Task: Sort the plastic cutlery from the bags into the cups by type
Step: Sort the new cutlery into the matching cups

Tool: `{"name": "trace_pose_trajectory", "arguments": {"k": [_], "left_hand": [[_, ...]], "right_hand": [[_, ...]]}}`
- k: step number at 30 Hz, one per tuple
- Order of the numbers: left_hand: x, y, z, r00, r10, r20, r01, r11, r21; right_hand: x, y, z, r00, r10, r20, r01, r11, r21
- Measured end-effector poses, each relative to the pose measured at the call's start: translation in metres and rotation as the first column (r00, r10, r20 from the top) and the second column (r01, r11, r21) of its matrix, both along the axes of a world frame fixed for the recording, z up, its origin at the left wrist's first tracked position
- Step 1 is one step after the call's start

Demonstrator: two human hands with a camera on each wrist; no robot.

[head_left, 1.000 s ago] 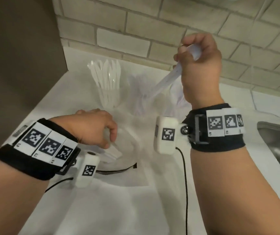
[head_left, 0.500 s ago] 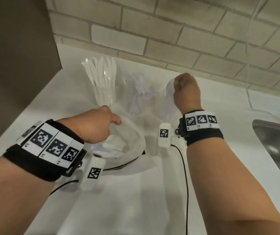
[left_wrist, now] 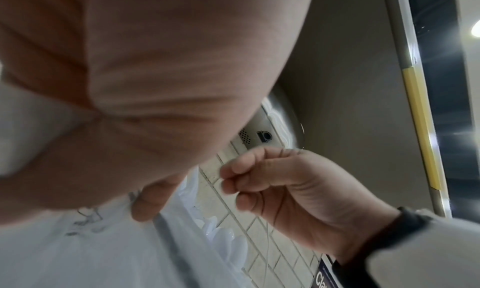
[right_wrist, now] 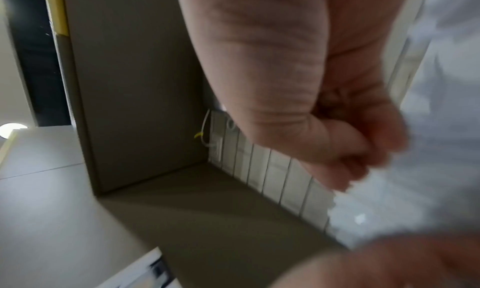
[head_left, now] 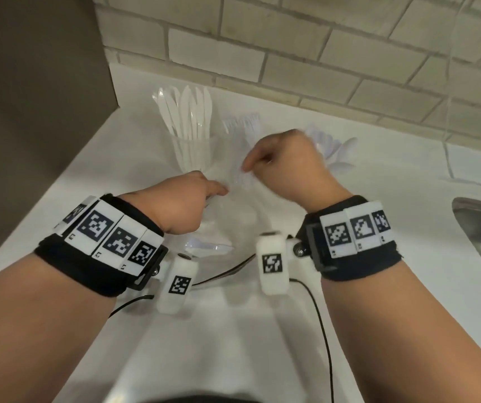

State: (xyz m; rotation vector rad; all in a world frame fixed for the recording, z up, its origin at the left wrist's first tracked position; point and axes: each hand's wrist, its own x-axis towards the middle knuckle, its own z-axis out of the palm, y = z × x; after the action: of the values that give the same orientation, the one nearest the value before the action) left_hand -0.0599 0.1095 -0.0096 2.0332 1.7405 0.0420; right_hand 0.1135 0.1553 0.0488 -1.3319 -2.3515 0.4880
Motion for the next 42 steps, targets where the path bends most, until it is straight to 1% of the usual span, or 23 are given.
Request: {"name": "trace_pose_trajectory", "arguments": {"k": [1,2,3,4,6,7,9,11,13,14,15,17,19,21,23,25,30,33,35,38,40,42], "left_hand": [[0.0,-0.001,0.0,1.0,-0.001,0.001,0.001,1.0,0.018],[0.0,-0.002,0.001,1.0,-0.004,0.004,0.004,0.999,0.037],[-0.001,-0.003,0.001,1.0,-0.008,0.009,0.008,0.998,0.057],[-0.003,-0.006,0.001,1.0,-0.013,0.011,0.012,0.997,0.072],[-0.01,-0.012,0.0,0.999,-0.035,-0.014,0.036,0.997,0.075],[-0.013,-0.016,0.0,0.998,-0.039,-0.052,0.042,0.997,0.057],[-0.019,-0.022,-0.002,0.99,-0.004,-0.141,0.005,1.0,0.004],[-0.019,-0.026,-0.003,0.978,0.046,-0.203,-0.047,0.999,-0.002],[-0.015,-0.032,-0.002,0.979,0.08,-0.189,-0.08,0.997,0.003],[-0.014,-0.033,-0.004,0.981,0.09,-0.17,-0.094,0.995,-0.018],[-0.014,-0.035,-0.007,0.983,0.083,-0.164,-0.095,0.993,-0.065],[-0.014,-0.038,-0.011,0.979,0.053,-0.198,-0.087,0.982,-0.167],[-0.015,-0.04,-0.016,0.972,0.031,-0.232,-0.084,0.971,-0.224],[-0.015,-0.04,-0.02,0.969,0.016,-0.247,-0.078,0.967,-0.242],[-0.017,-0.038,-0.023,0.971,0.019,-0.238,-0.081,0.964,-0.254],[-0.02,-0.037,-0.025,0.978,0.04,-0.204,-0.096,0.956,-0.277],[-0.031,-0.031,-0.026,0.979,0.099,-0.18,-0.141,0.961,-0.238],[-0.038,-0.031,-0.027,0.981,0.115,-0.159,-0.15,0.961,-0.234],[-0.04,-0.033,-0.028,0.984,0.116,-0.136,-0.145,0.963,-0.226],[-0.041,-0.033,-0.03,0.988,0.104,-0.113,-0.126,0.97,-0.207],[-0.043,-0.032,-0.028,0.99,0.1,-0.103,-0.119,0.972,-0.201],[-0.047,-0.031,-0.025,0.994,0.087,-0.061,-0.097,0.977,-0.192]], "right_hand": [[-0.01,-0.012,-0.002,0.988,0.13,0.08,-0.123,0.988,-0.089],[-0.017,-0.021,-0.007,0.954,0.242,0.174,-0.213,0.962,-0.17],[-0.023,-0.027,-0.016,0.905,0.321,0.281,-0.261,0.937,-0.232],[-0.027,-0.032,-0.025,0.85,0.36,0.384,-0.27,0.924,-0.269],[-0.028,-0.036,-0.043,0.766,0.361,0.532,-0.228,0.926,-0.301],[-0.028,-0.037,-0.05,0.744,0.35,0.57,-0.197,0.929,-0.314],[-0.027,-0.039,-0.059,0.72,0.335,0.607,-0.158,0.932,-0.327],[-0.029,-0.044,-0.067,0.706,0.318,0.632,-0.144,0.939,-0.311],[-0.031,-0.049,-0.073,0.71,0.291,0.641,-0.128,0.949,-0.289],[-0.031,-0.05,-0.075,0.716,0.279,0.64,-0.118,0.952,-0.283],[-0.031,-0.05,-0.076,0.72,0.274,0.637,-0.112,0.953,-0.283],[-0.029,-0.047,-0.075,0.723,0.276,0.633,-0.116,0.952,-0.283],[-0.028,-0.043,-0.075,0.746,0.253,0.616,-0.106,0.958,-0.265],[-0.029,-0.041,-0.077,0.773,0.203,0.601,-0.063,0.967,-0.246],[-0.031,-0.042,-0.08,0.766,0.182,0.617,-0.035,0.97,-0.242],[-0.033,-0.044,-0.084,0.755,0.194,0.626,-0.034,0.966,-0.257],[-0.033,-0.041,-0.089,0.741,0.3,0.6,-0.089,0.931,-0.355],[-0.031,-0.044,-0.088,0.74,0.336,0.582,-0.155,0.928,-0.339],[-0.028,-0.045,-0.089,0.775,0.338,0.534,-0.172,0.926,-0.336],[-0.026,-0.048,-0.091,0.834,0.302,0.462,-0.122,0.917,-0.38],[-0.026,-0.047,-0.091,0.853,0.287,0.436,-0.105,0.913,-0.394],[-0.022,-0.045,-0.086,0.876,0.289,0.386,-0.115,0.903,-0.414]]}}
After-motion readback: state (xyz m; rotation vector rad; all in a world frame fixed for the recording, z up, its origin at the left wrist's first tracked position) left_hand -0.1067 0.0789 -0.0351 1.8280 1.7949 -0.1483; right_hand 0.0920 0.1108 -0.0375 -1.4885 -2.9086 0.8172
